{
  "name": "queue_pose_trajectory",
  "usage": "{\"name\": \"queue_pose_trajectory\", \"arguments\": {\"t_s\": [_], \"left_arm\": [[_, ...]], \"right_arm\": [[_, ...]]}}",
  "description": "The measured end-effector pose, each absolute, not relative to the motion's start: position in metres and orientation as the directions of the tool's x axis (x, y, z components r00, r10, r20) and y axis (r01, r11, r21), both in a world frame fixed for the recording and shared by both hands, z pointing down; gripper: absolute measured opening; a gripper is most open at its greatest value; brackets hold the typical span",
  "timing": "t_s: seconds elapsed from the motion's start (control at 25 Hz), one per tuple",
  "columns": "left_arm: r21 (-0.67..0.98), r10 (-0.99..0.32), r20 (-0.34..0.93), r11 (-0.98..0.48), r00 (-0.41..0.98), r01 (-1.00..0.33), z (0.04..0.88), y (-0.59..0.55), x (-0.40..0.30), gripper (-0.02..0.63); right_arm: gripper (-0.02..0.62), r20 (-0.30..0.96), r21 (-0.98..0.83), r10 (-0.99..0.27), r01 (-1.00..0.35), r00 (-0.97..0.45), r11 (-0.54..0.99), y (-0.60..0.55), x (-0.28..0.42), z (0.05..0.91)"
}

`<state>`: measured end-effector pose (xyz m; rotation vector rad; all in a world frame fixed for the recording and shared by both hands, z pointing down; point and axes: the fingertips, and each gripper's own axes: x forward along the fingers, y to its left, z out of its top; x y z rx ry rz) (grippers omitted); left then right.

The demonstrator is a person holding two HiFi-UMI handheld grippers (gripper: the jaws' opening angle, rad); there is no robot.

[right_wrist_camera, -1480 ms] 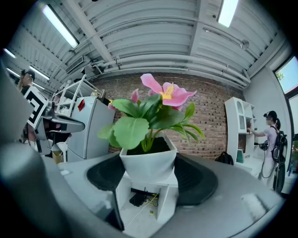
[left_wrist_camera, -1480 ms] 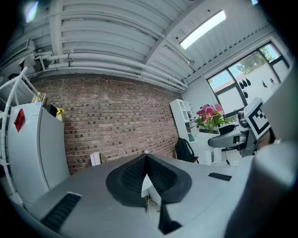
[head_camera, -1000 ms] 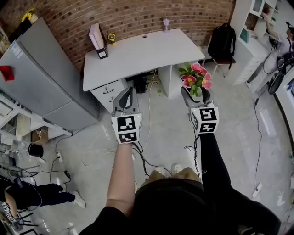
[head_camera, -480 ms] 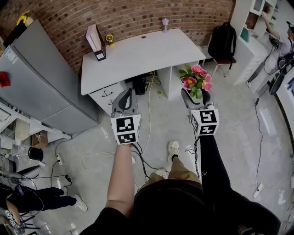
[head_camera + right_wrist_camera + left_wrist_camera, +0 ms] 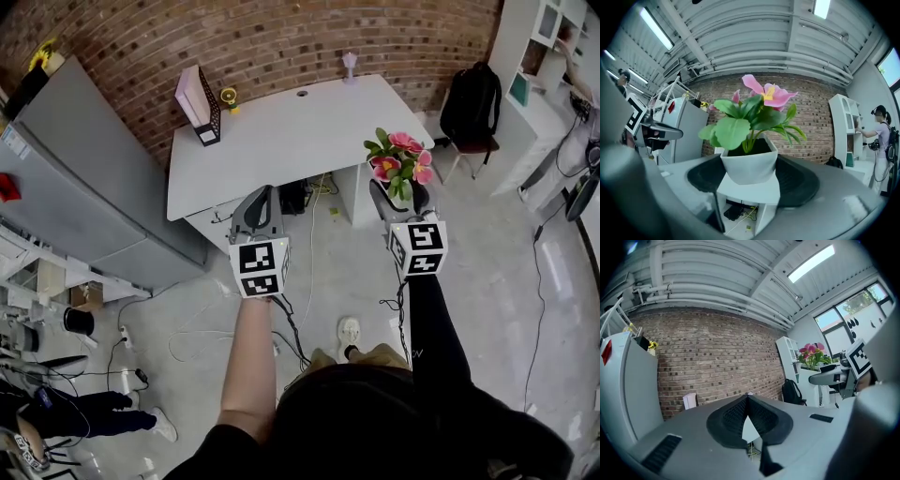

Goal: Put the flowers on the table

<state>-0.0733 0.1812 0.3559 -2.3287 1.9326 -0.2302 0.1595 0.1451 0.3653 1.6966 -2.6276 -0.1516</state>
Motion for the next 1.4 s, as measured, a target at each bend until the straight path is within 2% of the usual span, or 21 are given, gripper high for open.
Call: {"name": "queue_pose_trajectory", "arguments": {"t_s": [0.32, 0.8, 1.4], "left_arm": [[-0.176, -0.985, 0.065, -0.169, 0.16, -0.97, 0.351, 0.107, -0.046, 0.006], [-0.201, -0.974, 0.078, -0.225, 0.213, -0.954, 0.352, 0.051, 0.001, 0.006], [-0.163, -0.973, 0.07, -0.227, 0.218, -0.96, 0.356, 0.008, -0.011, 0.006]], "right_arm": [[0.333, -0.043, 0.065, -0.902, -0.902, -0.43, 0.427, 0.069, 0.188, 0.36], [0.333, -0.065, 0.043, -0.909, -0.911, -0.413, 0.411, 0.021, 0.223, 0.361], [0.333, -0.068, 0.031, -0.901, -0.903, -0.429, 0.428, -0.018, 0.213, 0.363]]}}
